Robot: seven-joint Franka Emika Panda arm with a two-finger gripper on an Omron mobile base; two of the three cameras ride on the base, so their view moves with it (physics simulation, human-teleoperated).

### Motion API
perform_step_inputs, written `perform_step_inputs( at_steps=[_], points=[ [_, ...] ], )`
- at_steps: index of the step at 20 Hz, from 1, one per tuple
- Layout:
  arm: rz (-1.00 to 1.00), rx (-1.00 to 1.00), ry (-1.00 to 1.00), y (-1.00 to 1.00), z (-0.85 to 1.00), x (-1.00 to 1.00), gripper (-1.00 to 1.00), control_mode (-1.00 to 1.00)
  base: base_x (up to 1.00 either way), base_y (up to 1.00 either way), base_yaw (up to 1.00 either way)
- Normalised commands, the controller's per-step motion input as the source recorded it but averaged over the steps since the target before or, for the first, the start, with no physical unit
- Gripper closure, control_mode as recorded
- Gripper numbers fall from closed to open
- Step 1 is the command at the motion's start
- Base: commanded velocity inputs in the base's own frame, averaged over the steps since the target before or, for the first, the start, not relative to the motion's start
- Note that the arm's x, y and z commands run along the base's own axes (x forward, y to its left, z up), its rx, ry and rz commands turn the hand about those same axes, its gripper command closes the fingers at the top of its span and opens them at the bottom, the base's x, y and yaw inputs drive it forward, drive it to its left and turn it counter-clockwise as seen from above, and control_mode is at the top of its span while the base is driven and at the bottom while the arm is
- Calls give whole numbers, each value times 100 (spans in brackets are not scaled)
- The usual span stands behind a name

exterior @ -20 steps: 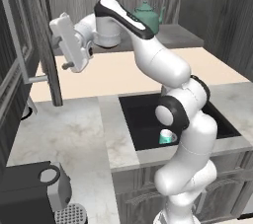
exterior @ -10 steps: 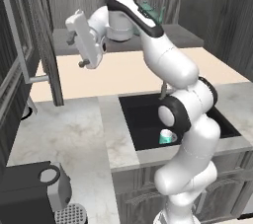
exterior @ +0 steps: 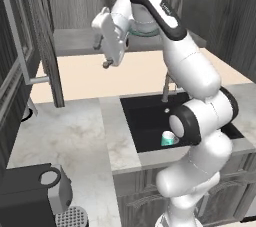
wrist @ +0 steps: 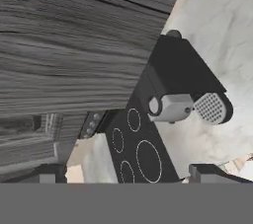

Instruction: Open the cabinet, pick the kettle from the cabinet, and place it in the sink.

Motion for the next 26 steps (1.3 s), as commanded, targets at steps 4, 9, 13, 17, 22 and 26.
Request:
perform_step_inputs(
  at_steps=[4,9,13,17,22,26],
  points=[
    [0,0,-34,-53,0,-37,-100,-100,0,0,0],
    [-5,0,-36,-47,-5,-35,-100,-100,0,0,0],
    [-17,0,-36,-38,-9,-30,-100,-100,0,0,0],
    [-24,0,-15,-44,-7,-23,-100,-100,0,0,0],
    [-28,0,-5,-45,-5,-20,-100,-100,0,0,0],
    [-33,0,-4,-41,-1,-14,-100,-100,0,0,0]
  ],
)
